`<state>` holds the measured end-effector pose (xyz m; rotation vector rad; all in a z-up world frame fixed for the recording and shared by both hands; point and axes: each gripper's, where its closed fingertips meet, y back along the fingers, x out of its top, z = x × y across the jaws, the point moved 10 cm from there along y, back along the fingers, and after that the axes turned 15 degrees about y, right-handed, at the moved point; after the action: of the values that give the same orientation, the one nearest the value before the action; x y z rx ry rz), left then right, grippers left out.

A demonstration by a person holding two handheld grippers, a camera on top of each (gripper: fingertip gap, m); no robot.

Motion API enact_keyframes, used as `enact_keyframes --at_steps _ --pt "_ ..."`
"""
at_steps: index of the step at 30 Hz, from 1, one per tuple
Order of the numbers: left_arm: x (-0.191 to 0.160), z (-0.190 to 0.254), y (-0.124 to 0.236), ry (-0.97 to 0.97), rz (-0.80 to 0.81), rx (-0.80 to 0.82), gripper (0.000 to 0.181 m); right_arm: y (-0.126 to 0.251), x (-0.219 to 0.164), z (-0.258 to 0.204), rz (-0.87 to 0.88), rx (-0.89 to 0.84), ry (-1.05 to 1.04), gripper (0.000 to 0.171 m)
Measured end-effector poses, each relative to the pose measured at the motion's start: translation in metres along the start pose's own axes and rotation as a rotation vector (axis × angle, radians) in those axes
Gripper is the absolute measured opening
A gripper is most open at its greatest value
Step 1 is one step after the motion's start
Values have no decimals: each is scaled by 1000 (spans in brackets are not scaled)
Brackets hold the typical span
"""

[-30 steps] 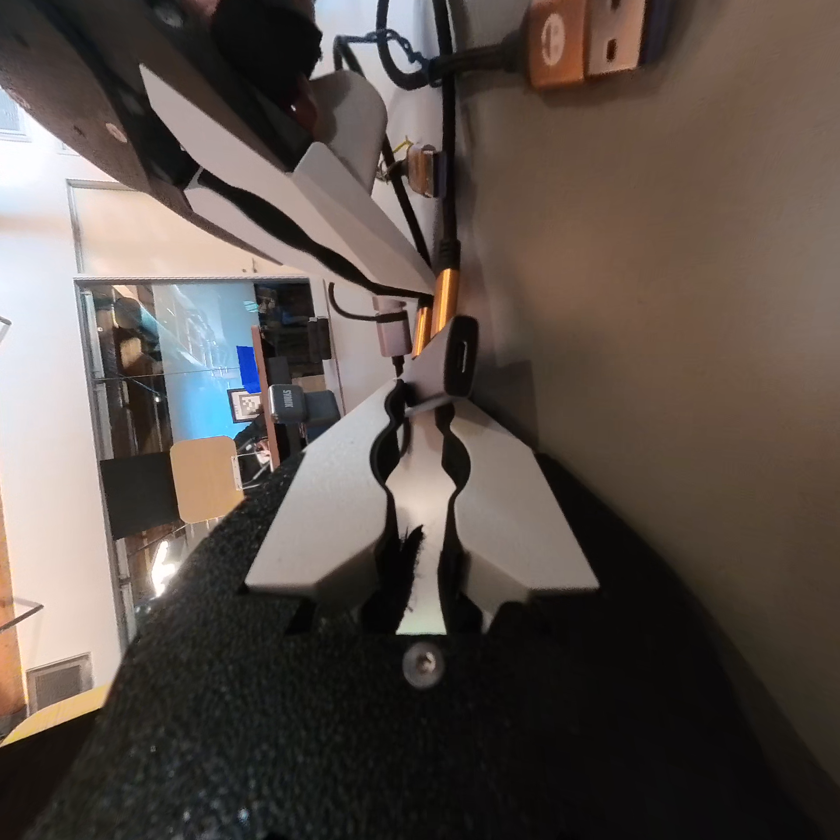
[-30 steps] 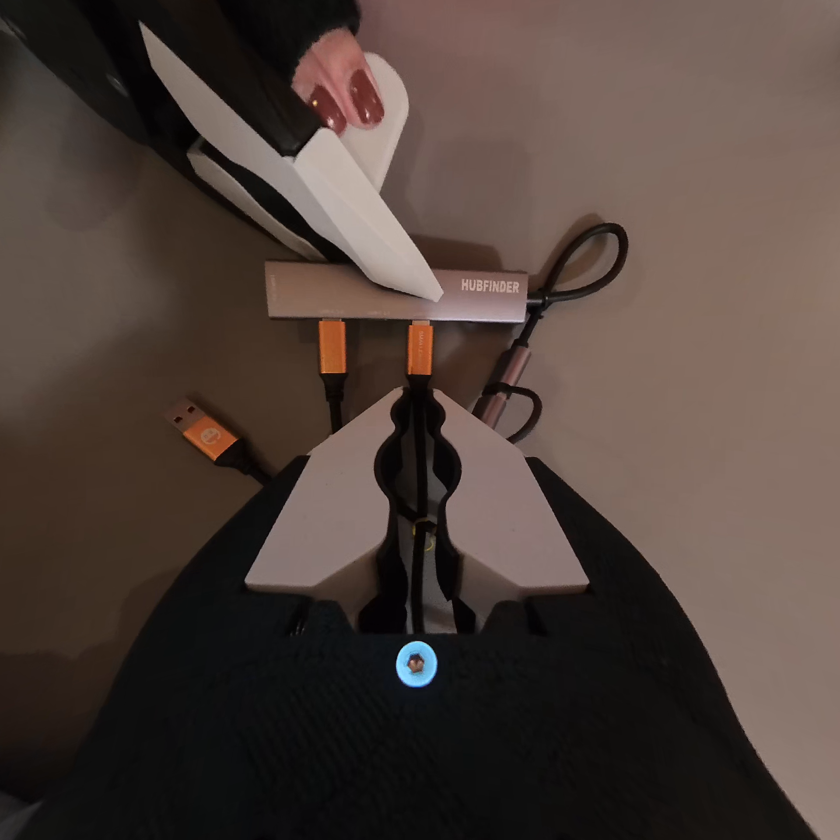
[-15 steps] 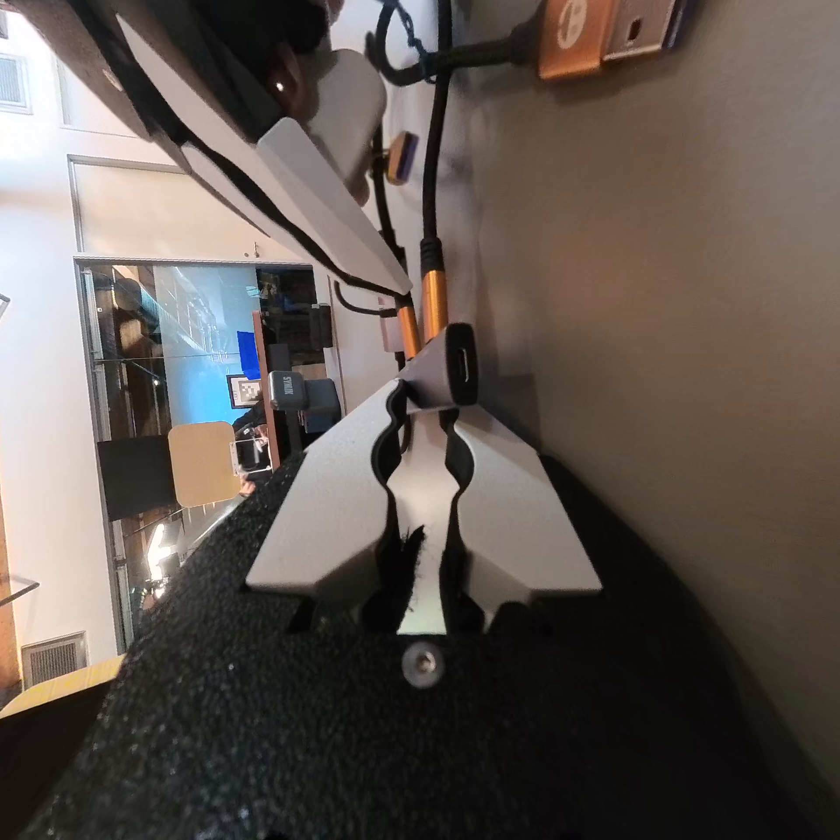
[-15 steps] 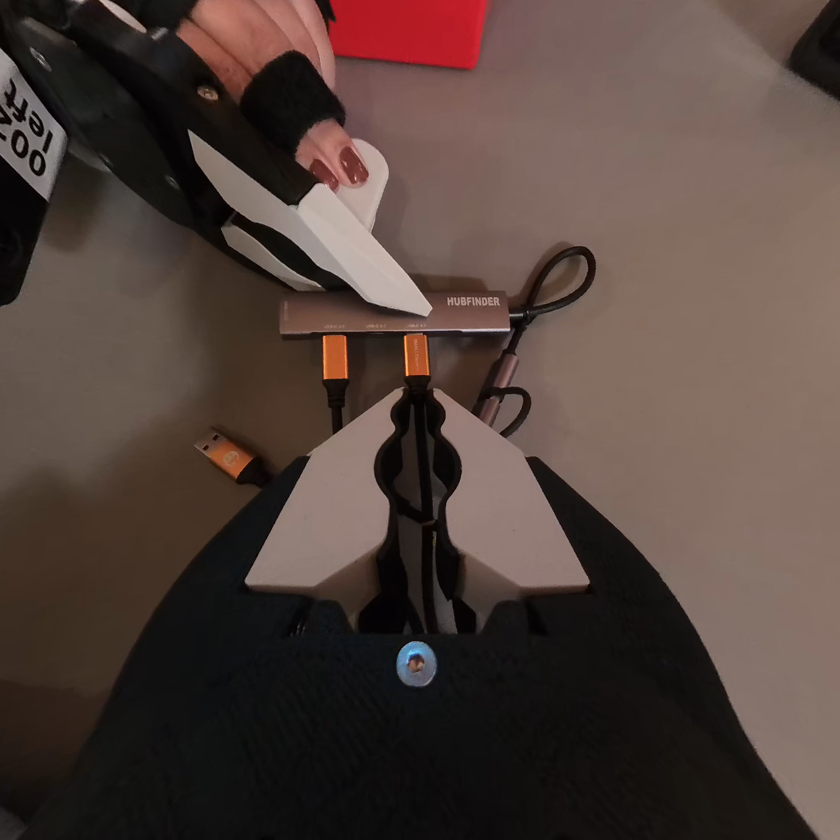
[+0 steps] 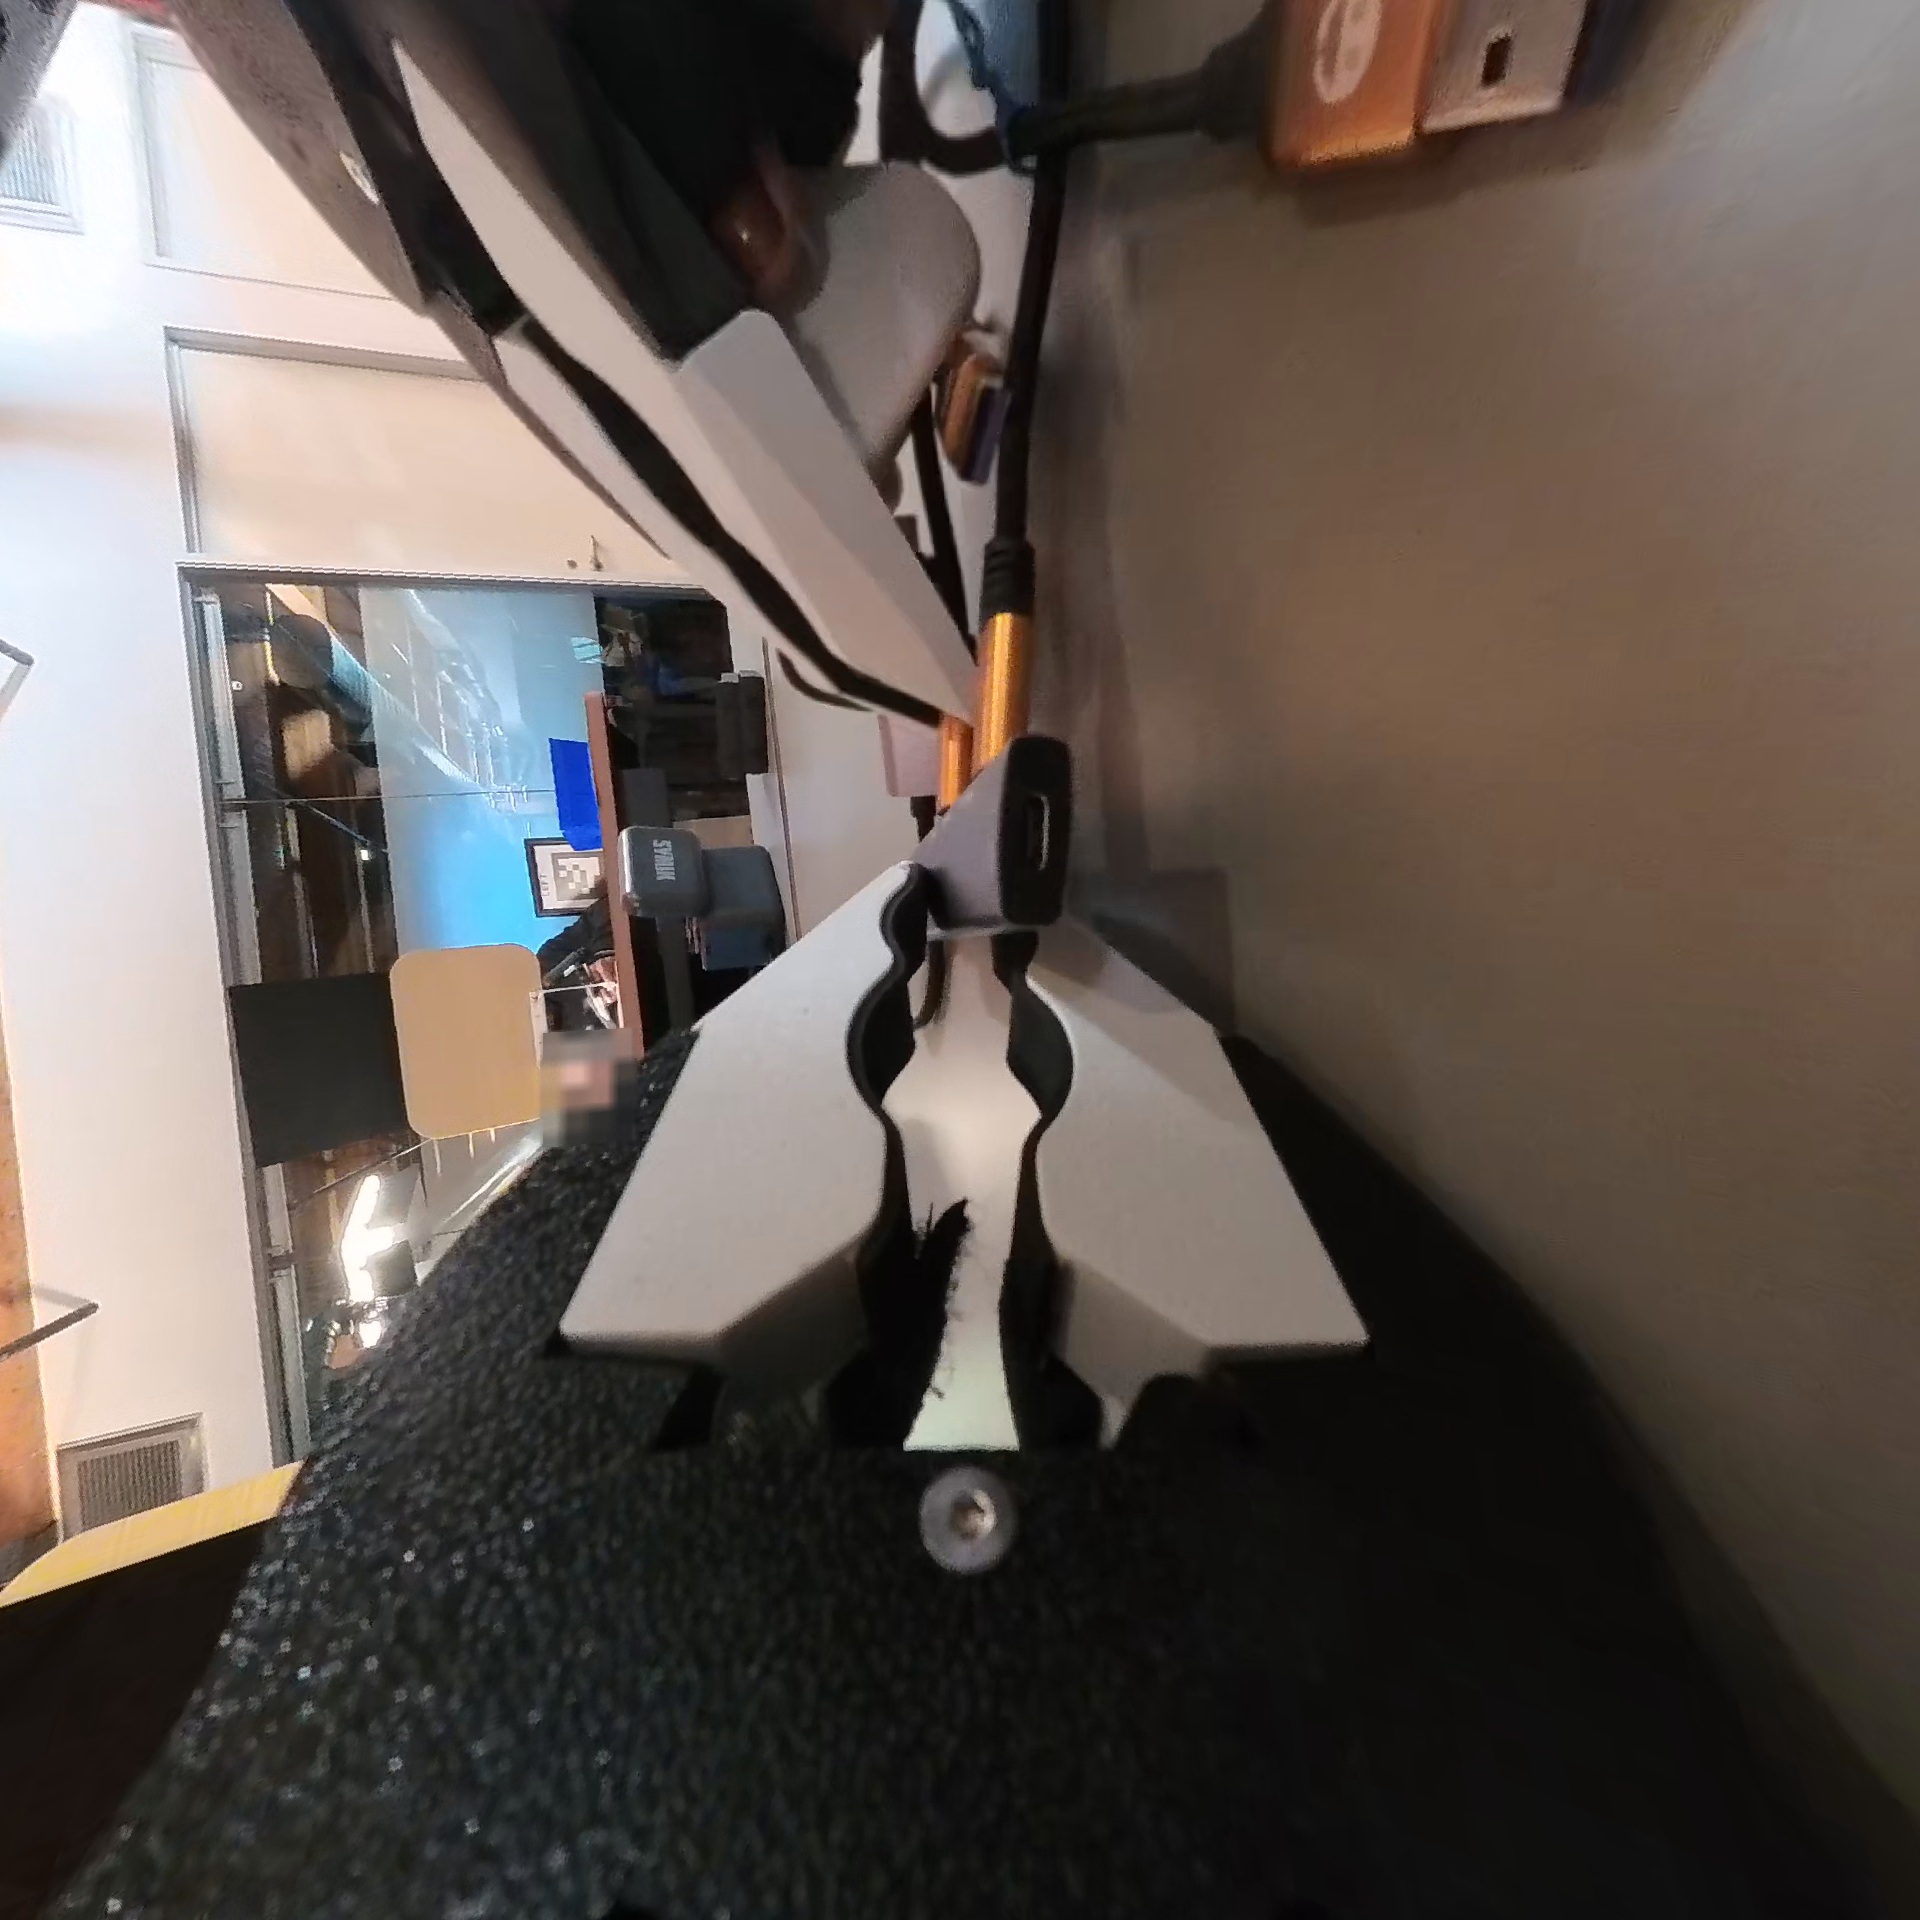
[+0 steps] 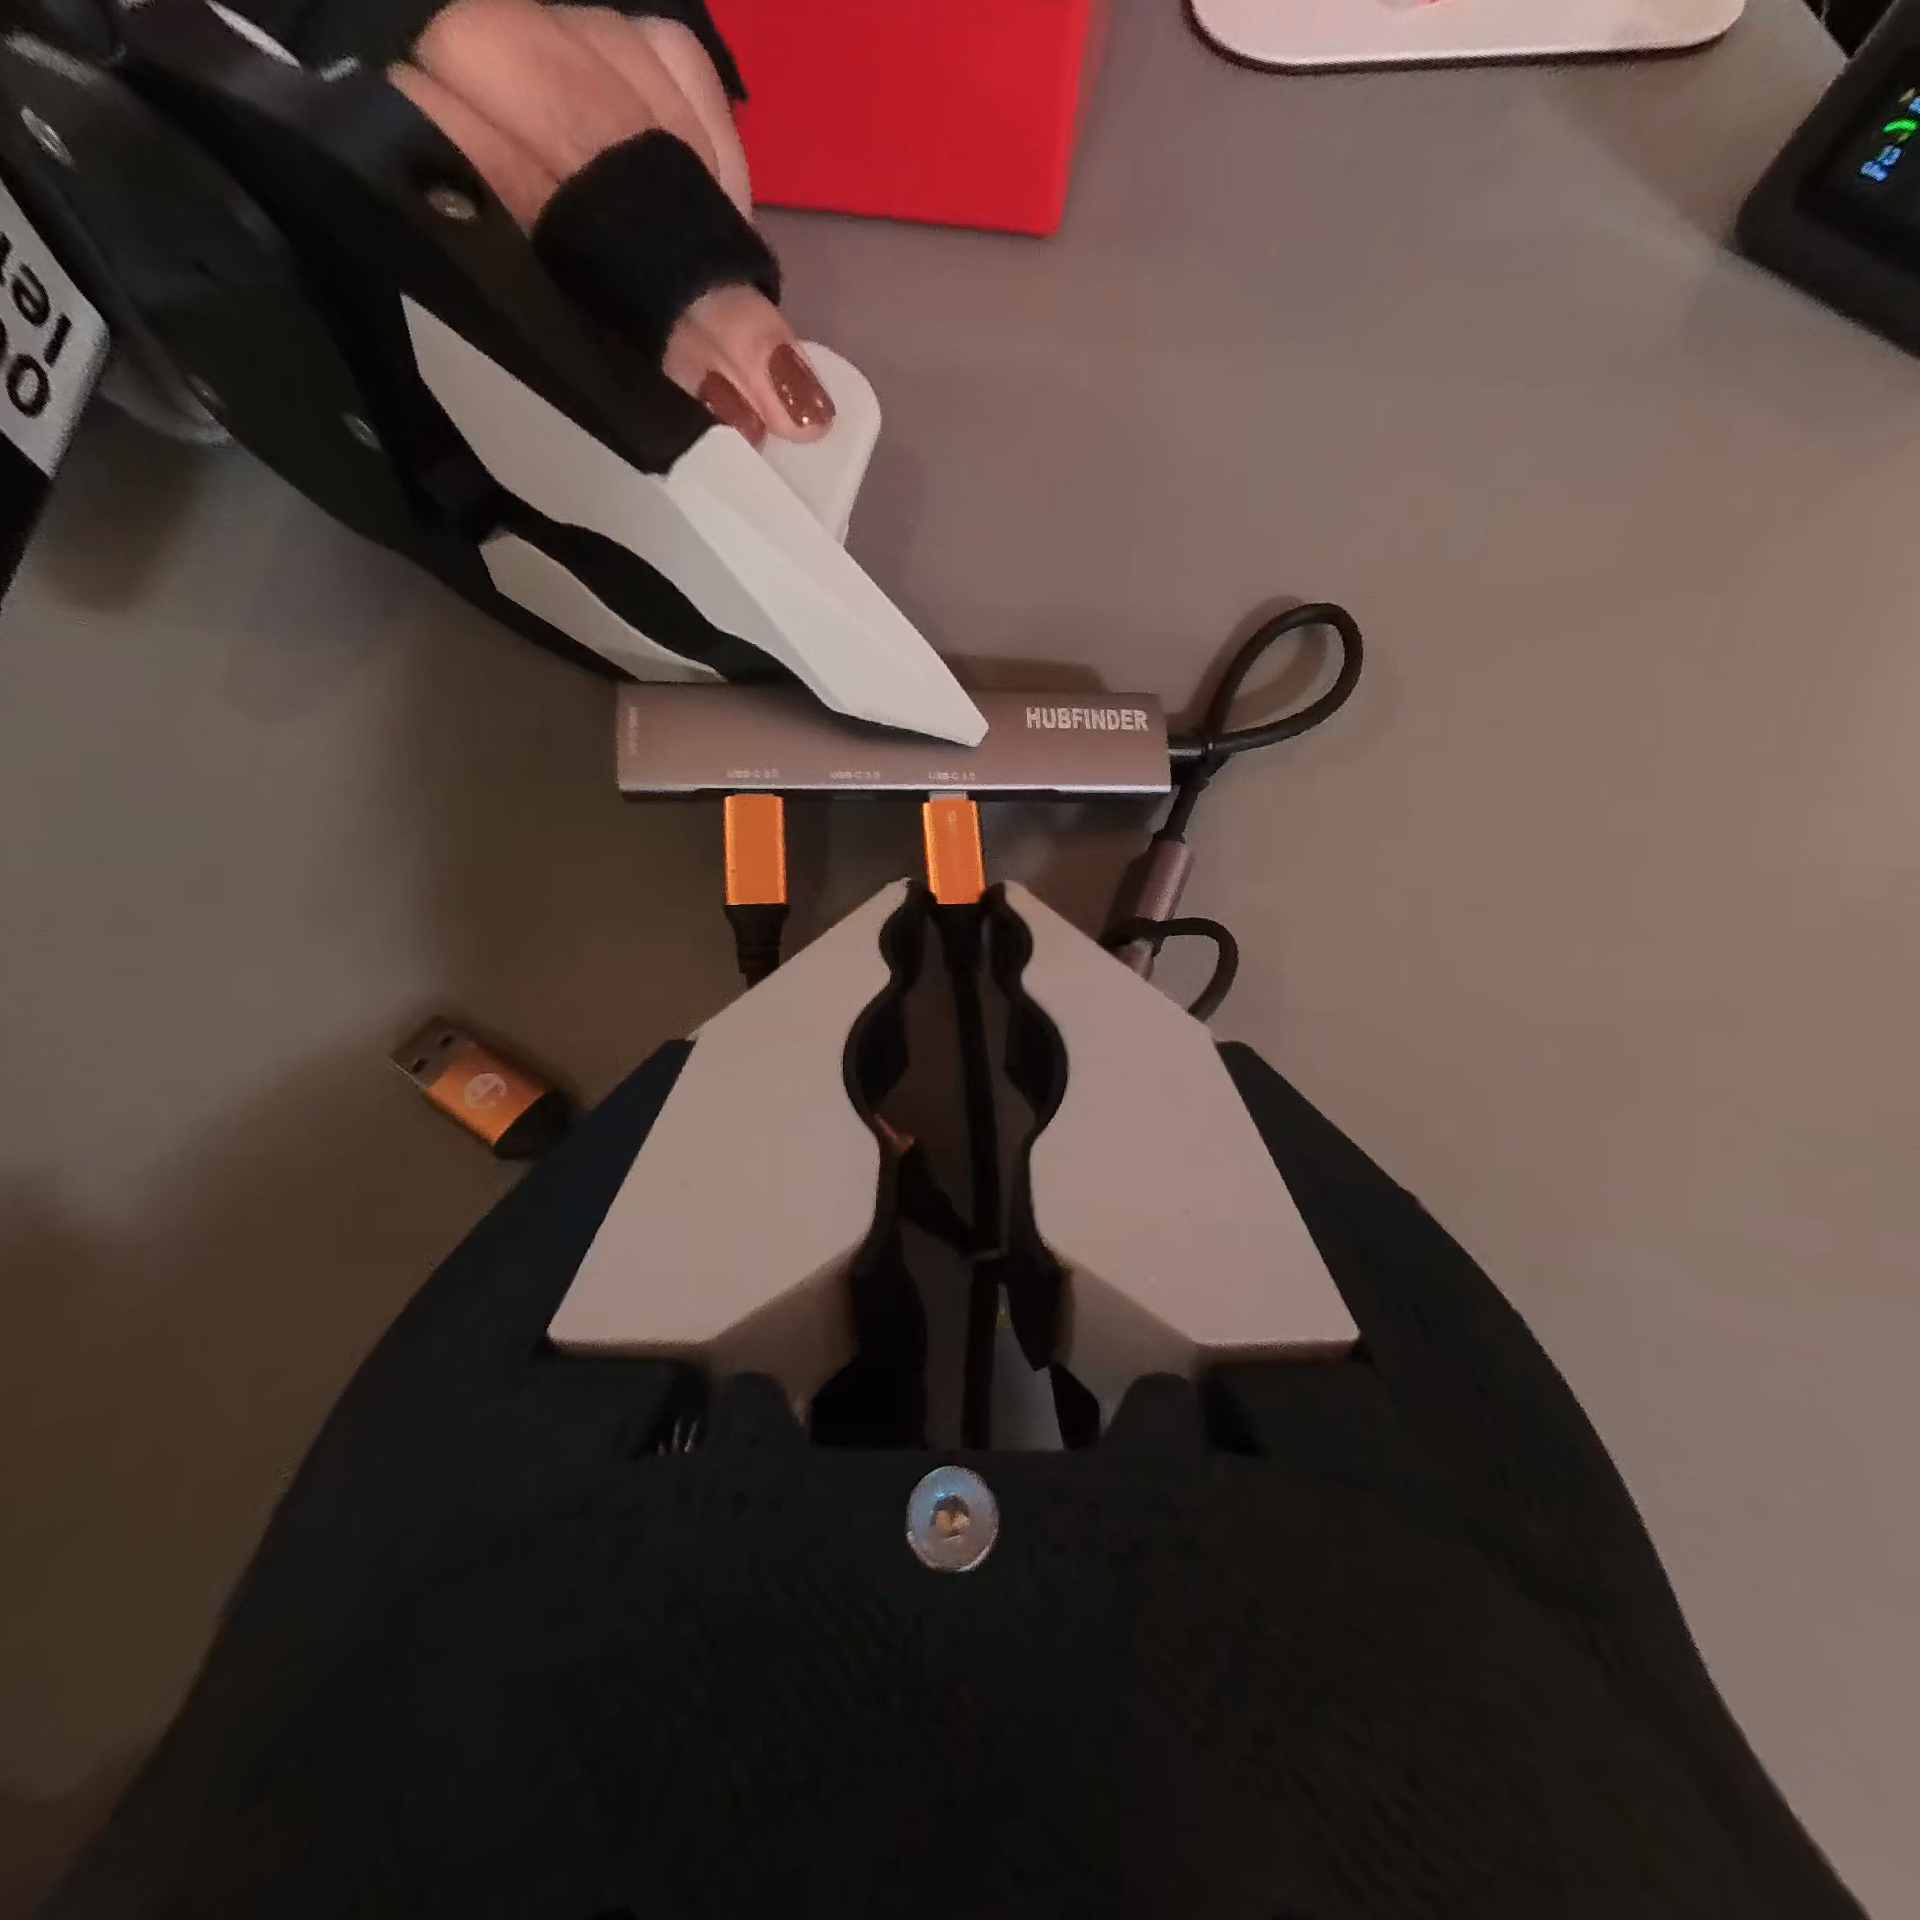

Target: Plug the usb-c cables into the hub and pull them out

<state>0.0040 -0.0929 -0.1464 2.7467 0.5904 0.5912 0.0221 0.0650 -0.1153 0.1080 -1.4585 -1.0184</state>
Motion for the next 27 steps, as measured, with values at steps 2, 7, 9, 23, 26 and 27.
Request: enact_keyframes --at_steps 2,7,9,23,26,27 --pt "0 0 0 10 -2 -4 11 -1 0 -1 -7 -11 28 11" --pt "2 3 -2 -13 -34 14 10 -6 1 -2 -39 -25 31 10" --pt "1 2 -2 -6 -28 11 10 -6 1 -1 -33 -23 22 10" --pt "1 1 -5 10 -20 4 10 -3 3 0 -17 -30 15 9" --pt "0 -1 -4 29 -11 6 10 0 3 1 25 -35 -2 9" --pt "0 -2 -4 31 -11 7 10 0 3 1 27 -35 -3 9"
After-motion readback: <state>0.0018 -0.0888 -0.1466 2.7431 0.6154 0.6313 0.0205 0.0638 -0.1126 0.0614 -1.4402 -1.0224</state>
